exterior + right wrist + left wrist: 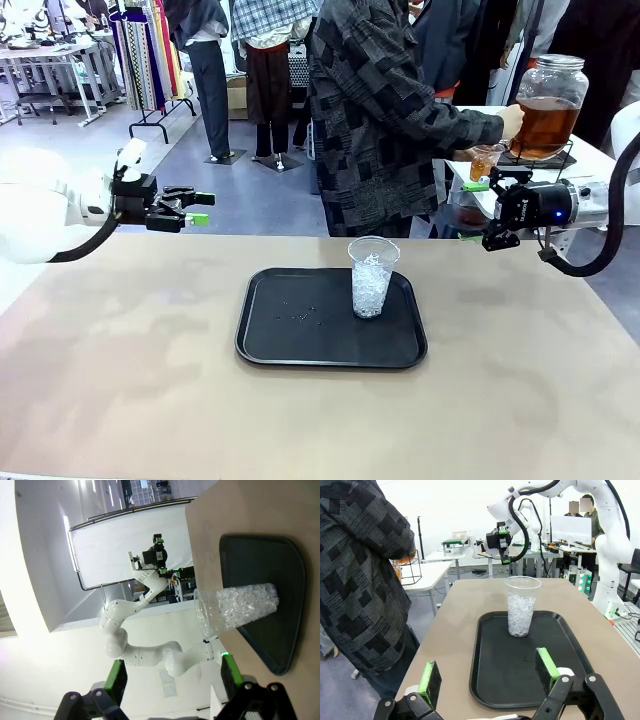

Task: Pour the drink into the iced cup.
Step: Pick up the iced cup indicated by the human and present it to them.

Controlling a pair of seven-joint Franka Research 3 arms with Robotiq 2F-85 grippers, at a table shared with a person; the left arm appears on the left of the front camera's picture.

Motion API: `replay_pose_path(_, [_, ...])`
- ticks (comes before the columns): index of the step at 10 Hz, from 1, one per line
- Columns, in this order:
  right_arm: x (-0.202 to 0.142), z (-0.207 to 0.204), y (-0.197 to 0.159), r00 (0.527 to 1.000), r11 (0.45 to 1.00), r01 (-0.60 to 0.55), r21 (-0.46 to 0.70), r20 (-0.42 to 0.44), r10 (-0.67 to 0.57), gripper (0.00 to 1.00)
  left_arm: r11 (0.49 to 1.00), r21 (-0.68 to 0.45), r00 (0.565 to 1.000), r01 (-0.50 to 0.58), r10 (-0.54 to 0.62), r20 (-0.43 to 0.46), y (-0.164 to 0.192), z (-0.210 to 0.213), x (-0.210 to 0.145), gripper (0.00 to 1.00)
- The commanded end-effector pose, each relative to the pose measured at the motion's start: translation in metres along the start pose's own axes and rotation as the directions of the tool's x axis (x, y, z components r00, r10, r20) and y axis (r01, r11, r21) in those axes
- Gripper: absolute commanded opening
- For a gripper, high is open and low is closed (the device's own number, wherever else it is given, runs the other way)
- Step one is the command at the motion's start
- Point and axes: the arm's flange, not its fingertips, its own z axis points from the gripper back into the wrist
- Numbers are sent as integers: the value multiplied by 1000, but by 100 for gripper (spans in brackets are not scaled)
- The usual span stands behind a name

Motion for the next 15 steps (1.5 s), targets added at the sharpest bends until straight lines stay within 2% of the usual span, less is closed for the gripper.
replay_pose_path(1, [0,0,1,1000,1000,-6,-1,2,6,100,1000,1,1000,2,-2,0,0,0,1,100])
replay_pose_path(15, [0,0,1,1000,1000,-6,-1,2,6,100,1000,1,1000,2,-2,0,0,0,1,100])
